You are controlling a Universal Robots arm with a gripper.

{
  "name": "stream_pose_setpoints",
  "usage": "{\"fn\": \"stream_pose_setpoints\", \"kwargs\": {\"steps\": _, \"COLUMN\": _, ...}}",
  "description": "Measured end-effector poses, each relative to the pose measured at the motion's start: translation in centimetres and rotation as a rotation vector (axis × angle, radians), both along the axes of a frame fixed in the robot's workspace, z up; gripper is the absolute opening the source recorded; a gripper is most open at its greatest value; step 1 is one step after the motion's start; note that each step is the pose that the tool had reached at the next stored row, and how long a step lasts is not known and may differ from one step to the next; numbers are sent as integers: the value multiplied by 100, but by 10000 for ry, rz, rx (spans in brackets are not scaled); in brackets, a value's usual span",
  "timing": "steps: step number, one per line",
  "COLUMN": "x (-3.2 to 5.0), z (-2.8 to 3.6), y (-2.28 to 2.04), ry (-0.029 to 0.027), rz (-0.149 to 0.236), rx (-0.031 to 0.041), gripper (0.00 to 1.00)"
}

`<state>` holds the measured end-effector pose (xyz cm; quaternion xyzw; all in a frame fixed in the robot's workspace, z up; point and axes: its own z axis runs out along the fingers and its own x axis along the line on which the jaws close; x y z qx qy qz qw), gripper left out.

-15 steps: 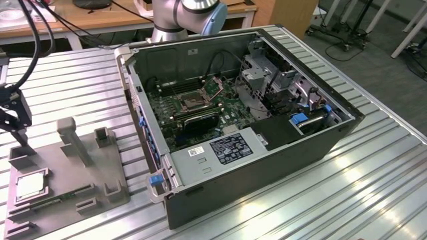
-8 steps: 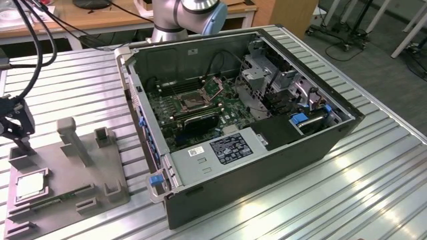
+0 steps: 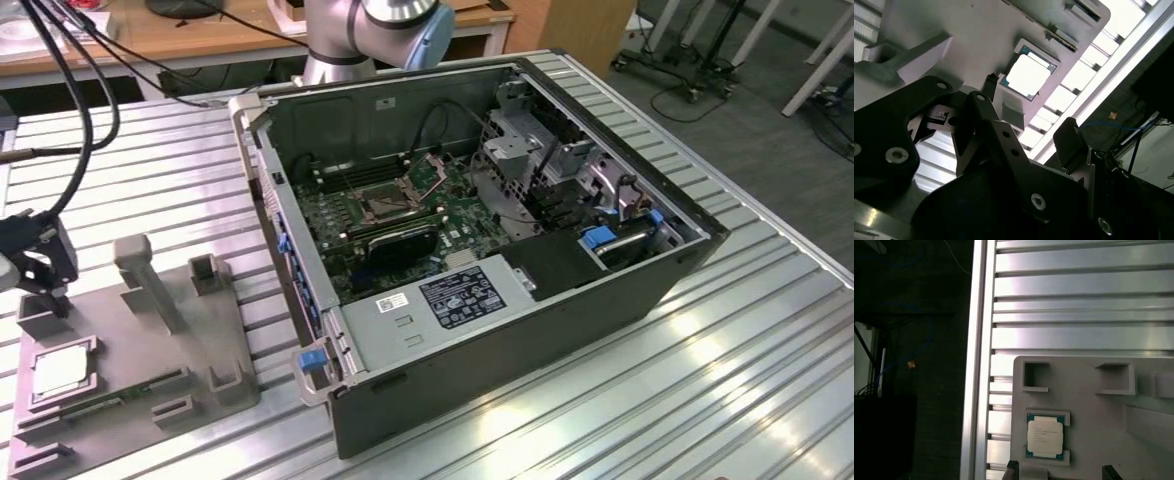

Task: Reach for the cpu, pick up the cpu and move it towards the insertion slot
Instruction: 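Reach for the cpu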

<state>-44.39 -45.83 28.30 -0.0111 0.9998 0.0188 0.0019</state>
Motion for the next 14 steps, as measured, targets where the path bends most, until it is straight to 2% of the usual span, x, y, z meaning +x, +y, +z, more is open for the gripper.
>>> {"fn": "stream_pose_setpoints", "kwargs": {"steps": 10, "x": -7, "z": -181, "y": -8, "ry": -27, "rz": 1, "rx": 0, "gripper": 72}}
{"fn": "stream_pose_setpoints", "kwargs": {"steps": 14, "x": -22, "z": -243, "y": -9, "ry": -64, "rz": 0, "rx": -2, "gripper": 72}}
